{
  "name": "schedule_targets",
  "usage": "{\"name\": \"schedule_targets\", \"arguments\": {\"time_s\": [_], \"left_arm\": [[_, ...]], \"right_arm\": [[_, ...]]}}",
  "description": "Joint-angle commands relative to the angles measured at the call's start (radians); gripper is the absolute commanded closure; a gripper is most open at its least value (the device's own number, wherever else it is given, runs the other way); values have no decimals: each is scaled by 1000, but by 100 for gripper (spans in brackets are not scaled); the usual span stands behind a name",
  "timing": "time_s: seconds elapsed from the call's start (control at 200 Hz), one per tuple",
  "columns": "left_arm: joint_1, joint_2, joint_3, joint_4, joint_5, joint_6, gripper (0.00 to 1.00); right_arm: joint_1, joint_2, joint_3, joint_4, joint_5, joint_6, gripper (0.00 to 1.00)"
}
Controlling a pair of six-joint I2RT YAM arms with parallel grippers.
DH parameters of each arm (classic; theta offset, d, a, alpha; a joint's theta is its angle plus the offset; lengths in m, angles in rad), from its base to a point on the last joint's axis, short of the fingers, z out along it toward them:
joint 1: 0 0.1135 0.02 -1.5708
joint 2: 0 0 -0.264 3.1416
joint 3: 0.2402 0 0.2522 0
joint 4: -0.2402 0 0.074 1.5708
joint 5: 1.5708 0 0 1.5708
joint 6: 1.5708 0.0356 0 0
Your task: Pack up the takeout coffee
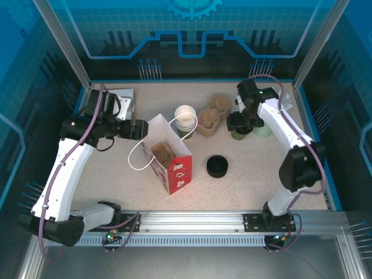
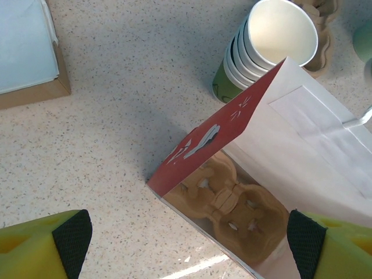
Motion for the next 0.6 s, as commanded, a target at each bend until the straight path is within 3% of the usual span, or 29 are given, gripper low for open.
{"name": "schedule_targets", "arguments": {"time_s": [0.0,0.23,0.505,0.595], "left_arm": [[24,15,31,-10,87,-7,9],[27,45,6,31,168,36,11],[27,109,-21,52,235,107,16],[27,118,-36,66,208,114,17]], "right_arm": [[61,-115,8,-131,-34,40,15],[247,-216,145,-306,-43,171,17],[518,-170,442,-398,17,318,19],[590,-132,530,-402,26,342,20]]}}
